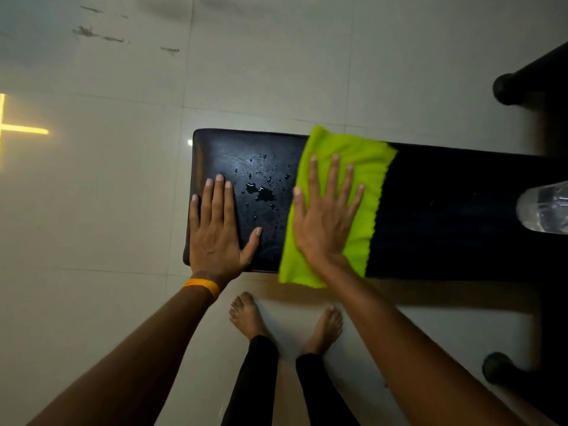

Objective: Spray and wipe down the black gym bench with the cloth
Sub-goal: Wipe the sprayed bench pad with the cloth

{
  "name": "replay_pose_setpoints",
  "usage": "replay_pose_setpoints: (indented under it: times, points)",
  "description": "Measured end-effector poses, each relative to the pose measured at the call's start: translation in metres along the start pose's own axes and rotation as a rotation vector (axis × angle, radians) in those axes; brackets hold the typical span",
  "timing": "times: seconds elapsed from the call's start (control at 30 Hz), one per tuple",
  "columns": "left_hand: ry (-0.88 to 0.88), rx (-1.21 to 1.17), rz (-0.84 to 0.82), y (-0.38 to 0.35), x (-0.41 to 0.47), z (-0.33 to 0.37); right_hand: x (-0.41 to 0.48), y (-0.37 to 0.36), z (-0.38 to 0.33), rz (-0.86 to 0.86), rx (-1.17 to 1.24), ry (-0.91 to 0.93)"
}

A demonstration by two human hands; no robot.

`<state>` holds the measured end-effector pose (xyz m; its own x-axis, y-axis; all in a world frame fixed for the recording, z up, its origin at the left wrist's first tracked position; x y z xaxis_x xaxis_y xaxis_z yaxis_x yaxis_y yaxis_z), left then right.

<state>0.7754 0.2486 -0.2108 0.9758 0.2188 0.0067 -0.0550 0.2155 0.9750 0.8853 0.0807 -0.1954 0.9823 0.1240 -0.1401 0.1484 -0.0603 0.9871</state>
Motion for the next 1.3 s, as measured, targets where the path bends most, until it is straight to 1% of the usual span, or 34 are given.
replay_pose_setpoints:
  times: [0.07, 0.13, 0.17, 0.2, 0.27, 0.3, 0.33, 0.37, 0.4, 0.43, 0.5, 0.53, 0.57, 0.6, 0.67, 0.7, 0.73, 0.77, 0.87, 0.97, 1.0, 1.03, 1.07, 1.13, 1.17, 1.2, 1.23, 1.3]
  points:
    - [0.001, 0.004, 0.010, 0.000, 0.000, -0.001, 0.000, -0.005, -0.015, -0.071, -0.026, 0.213]
    - [-0.001, 0.005, 0.009, -0.001, -0.001, -0.002, 0.030, 0.000, -0.006, -0.109, -0.073, 0.445]
    - [-0.003, 0.007, 0.009, -0.001, -0.001, -0.001, 0.049, 0.003, 0.003, -0.102, -0.089, 0.497]
    - [-0.002, 0.010, 0.006, -0.001, 0.000, -0.001, 0.067, 0.006, 0.013, -0.095, -0.077, 0.467]
    - [-0.004, -0.002, 0.002, 0.000, 0.001, -0.001, 0.073, 0.011, 0.029, -0.049, -0.006, 0.263]
    - [-0.005, -0.012, 0.000, 0.001, 0.001, -0.001, 0.059, 0.012, 0.028, -0.001, 0.016, 0.145]
    - [-0.005, -0.025, 0.002, 0.002, 0.001, 0.000, 0.036, 0.008, 0.024, 0.015, 0.014, 0.067]
    - [-0.006, -0.044, 0.005, 0.004, 0.001, 0.001, 0.011, 0.004, 0.017, 0.003, 0.001, 0.061]
    - [-0.007, -0.070, 0.013, 0.006, 0.001, 0.001, -0.012, 0.000, 0.011, -0.030, -0.008, 0.115]
    - [-0.009, -0.096, 0.026, 0.010, 0.002, -0.001, -0.027, -0.003, 0.008, -0.073, -0.021, 0.212]
    - [-0.023, -0.117, 0.041, 0.015, 0.011, -0.003, -0.023, -0.002, 0.017, -0.168, -0.063, 0.430]
    - [-0.030, -0.115, 0.034, 0.015, 0.019, -0.005, -0.008, 0.000, 0.028, -0.185, -0.094, 0.470]
    - [-0.040, -0.110, 0.016, 0.013, 0.027, -0.007, 0.009, 0.001, 0.042, -0.165, -0.098, 0.435]
    - [-0.055, -0.098, -0.010, 0.010, 0.034, -0.007, 0.025, 0.005, 0.062, -0.130, -0.086, 0.320]
    - [-0.070, -0.057, -0.048, 0.004, 0.039, -0.007, 0.026, 0.011, 0.088, -0.026, -0.029, 0.018]
    - [-0.068, -0.045, -0.053, 0.002, 0.039, -0.007, 0.011, 0.010, 0.087, 0.025, -0.009, -0.092]
    - [-0.066, -0.041, -0.051, 0.002, 0.038, -0.007, -0.010, 0.007, 0.078, 0.038, -0.003, -0.148]
    - [-0.069, -0.039, -0.045, 0.002, 0.037, -0.006, -0.030, 0.003, 0.064, 0.022, -0.004, -0.136]
    - [-0.076, -0.032, -0.024, 0.004, 0.037, -0.007, -0.060, -0.008, 0.034, -0.059, -0.027, 0.051]
    - [-0.076, -0.014, -0.029, 0.002, 0.036, -0.008, -0.015, -0.004, 0.028, -0.098, -0.071, 0.351]
    - [-0.078, -0.012, -0.030, 0.001, 0.036, -0.007, 0.010, -0.001, 0.028, -0.084, -0.069, 0.387]
    - [-0.078, -0.008, -0.031, 0.001, 0.037, -0.007, 0.036, 0.001, 0.030, -0.046, -0.042, 0.328]
    - [-0.078, -0.004, -0.033, 0.001, 0.037, -0.006, 0.054, 0.004, 0.029, -0.008, -0.006, 0.192]
    - [-0.076, -0.007, -0.034, 0.002, 0.038, -0.008, 0.051, 0.006, 0.011, 0.069, 0.056, -0.089]
    - [-0.076, -0.010, -0.033, 0.002, 0.037, -0.007, 0.037, 0.002, -0.007, 0.059, 0.058, -0.117]
    - [-0.078, -0.011, -0.029, 0.002, 0.038, -0.007, 0.021, -0.002, -0.026, 0.023, 0.047, -0.054]
    - [-0.078, -0.010, -0.025, 0.002, 0.039, -0.008, 0.010, -0.006, -0.037, -0.022, 0.032, 0.064]
    - [-0.077, -0.005, -0.022, 0.001, 0.038, -0.008, 0.015, -0.005, -0.034, -0.095, -0.014, 0.370]
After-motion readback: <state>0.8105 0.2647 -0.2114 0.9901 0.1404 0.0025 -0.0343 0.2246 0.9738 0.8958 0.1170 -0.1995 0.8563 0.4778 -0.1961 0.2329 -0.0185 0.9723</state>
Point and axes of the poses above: each hand's wrist, its own x-axis towards the middle knuckle, its own y-axis out of the back of the hand, z = x × y, the point moved 7 cm from there along x, towards the middle knuckle, and after that the axes turned 4 degrees about -y, right-handed, at the moved point
